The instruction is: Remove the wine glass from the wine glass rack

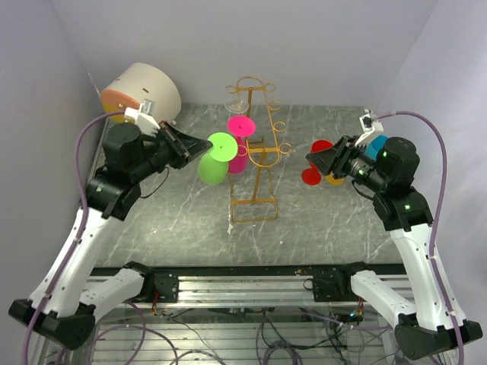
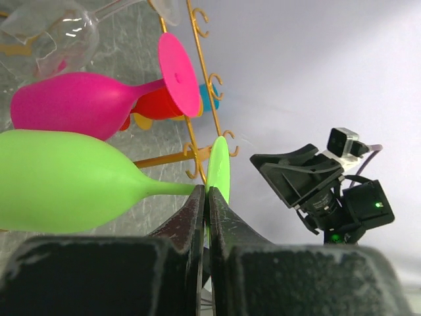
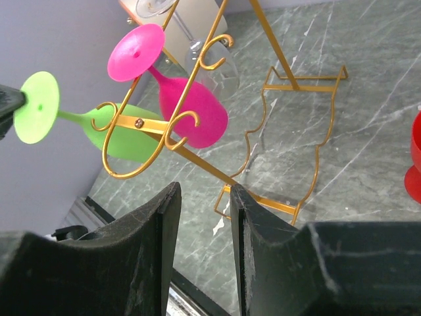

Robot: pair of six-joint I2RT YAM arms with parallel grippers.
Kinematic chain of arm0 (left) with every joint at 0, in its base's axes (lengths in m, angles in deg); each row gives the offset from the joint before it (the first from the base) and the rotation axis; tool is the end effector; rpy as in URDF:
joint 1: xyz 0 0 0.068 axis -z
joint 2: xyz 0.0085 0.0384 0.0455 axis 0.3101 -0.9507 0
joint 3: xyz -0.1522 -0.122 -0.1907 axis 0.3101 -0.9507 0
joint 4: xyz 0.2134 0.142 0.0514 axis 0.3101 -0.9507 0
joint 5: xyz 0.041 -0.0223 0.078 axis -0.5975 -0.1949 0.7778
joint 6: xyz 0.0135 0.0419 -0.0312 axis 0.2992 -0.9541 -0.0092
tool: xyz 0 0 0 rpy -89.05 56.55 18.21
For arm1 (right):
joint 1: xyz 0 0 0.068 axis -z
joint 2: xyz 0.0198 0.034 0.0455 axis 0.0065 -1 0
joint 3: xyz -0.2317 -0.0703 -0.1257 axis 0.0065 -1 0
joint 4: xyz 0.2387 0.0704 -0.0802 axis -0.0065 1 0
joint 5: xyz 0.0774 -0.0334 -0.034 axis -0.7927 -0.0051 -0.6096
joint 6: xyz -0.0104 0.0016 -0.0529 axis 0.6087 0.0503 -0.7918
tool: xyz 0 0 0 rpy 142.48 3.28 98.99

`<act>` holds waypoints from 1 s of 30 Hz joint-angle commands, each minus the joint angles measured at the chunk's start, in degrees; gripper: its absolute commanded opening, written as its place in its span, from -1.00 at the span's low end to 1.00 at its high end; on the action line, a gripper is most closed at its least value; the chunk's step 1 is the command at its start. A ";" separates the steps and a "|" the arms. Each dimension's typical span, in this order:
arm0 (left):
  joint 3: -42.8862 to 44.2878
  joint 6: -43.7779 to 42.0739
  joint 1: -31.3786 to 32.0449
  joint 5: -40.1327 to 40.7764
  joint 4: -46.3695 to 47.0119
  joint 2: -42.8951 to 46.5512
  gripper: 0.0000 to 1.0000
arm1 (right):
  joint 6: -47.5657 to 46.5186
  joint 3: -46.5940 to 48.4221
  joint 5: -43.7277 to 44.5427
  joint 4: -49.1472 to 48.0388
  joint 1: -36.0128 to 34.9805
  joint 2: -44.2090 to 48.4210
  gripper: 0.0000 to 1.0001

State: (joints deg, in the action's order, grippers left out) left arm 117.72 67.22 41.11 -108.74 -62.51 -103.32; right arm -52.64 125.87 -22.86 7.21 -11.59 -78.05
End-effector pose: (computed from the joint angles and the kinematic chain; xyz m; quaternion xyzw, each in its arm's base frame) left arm 0.1877 -0.0928 0.4291 -0.1445 0.7445 -0.5263 0.3846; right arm 0.1659 0.0509 0.4162 -0.0287 0.7692 0.3736 0.5176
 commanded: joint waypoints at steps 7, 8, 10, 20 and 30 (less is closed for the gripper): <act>-7.44 4.43 0.33 5.08 4.33 16.98 -0.82 | 3.29 0.75 -13.07 -6.30 -0.11 1.10 -0.27; -8.36 5.20 0.33 4.71 5.71 18.47 -0.83 | 3.96 0.53 -15.58 -7.97 -0.11 1.17 -0.26; -10.33 6.96 0.33 3.48 9.21 21.17 -0.84 | 6.33 -0.22 -21.61 -12.35 -0.16 1.31 -0.24; -17.75 16.13 0.33 -10.80 36.20 24.66 -0.86 | 32.84 -7.44 -41.29 -50.96 -1.64 -2.37 0.15; -18.44 25.77 0.33 -16.54 59.05 23.75 -0.86 | 30.15 -3.87 -38.08 -53.01 -10.43 -8.34 0.33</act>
State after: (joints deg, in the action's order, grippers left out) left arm 98.66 88.25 41.15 -121.54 -17.42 -79.56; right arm -23.13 119.81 -61.26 -40.89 -19.79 -85.02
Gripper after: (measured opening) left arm 0.075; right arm 0.659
